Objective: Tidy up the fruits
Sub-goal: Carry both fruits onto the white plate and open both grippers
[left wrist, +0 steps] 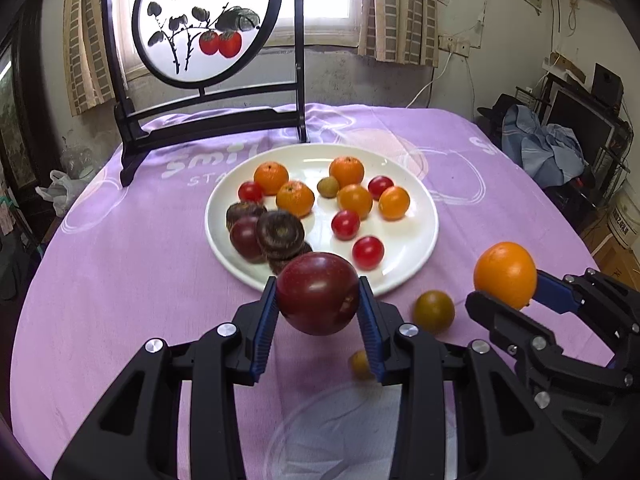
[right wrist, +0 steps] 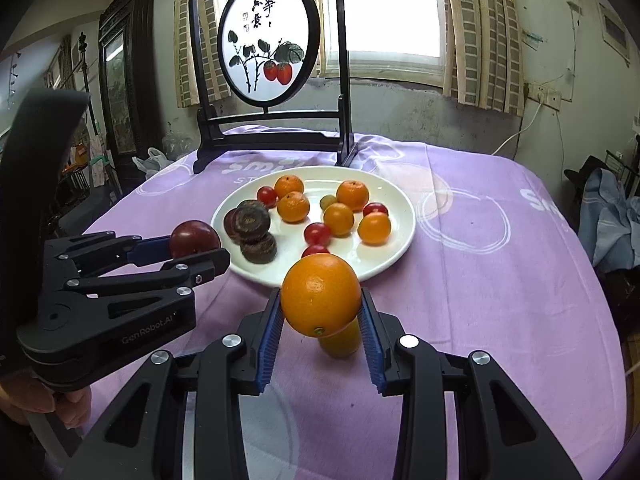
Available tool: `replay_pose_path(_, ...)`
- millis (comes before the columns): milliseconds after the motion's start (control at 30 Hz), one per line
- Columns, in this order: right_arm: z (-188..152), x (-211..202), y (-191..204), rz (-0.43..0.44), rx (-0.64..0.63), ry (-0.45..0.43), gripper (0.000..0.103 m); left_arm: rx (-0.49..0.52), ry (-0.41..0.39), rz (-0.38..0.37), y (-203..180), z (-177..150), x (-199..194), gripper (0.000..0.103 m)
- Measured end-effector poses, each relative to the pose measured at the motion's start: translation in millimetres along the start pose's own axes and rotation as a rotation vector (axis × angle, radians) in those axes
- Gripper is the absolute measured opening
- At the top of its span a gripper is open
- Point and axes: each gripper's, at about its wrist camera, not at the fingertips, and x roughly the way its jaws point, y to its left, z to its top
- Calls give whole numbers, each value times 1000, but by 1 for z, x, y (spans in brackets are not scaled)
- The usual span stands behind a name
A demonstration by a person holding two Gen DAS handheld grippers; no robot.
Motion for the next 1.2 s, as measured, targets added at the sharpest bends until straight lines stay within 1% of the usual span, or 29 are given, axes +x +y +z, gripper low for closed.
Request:
replay_pose_path(200, 16, 17, -3, -20, -18, -6, 38, -5, -3, 21, -1, 25, 17, 37)
replay_pose_path(333, 25, 33, -3, -25, -20, 2, 38, -15, 6, 32, 3, 35, 30, 37)
replay_pose_path(600, 32, 68, -6, -35, -7, 41, 38, -34, 9, 67, 17, 53, 55, 37)
replay_pose_path(733, 32, 76, -4, -33, -10, 45, 38, -44, 14, 68, 19, 58, 65, 37)
replay_pose_path(967, 33, 90, -3, -35, -15, 61, 38, -43, 38, 66, 16, 56, 79, 37)
replay_pose_path(1067, 33, 94, -3, -44, -13, 66, 38, -61, 42, 64, 17, 57, 82, 38)
replay_pose_path(1100, 33, 96, -4, -46, -8, 70, 38, -75, 46, 55, 18, 58, 83, 41)
replay_pose_path(1133, 32, 97, -5, -40, -3, 72, 40, -91, 49, 47, 19, 59, 84, 61)
replay_pose_path(1167, 32, 97, -6, -42, -1, 69, 47, -106, 41, 48, 20, 60, 82, 74)
replay_pose_path(1200, 31, 95, -6, -50, 0, 60, 49, -110, 19, 55, 20, 61, 78, 74)
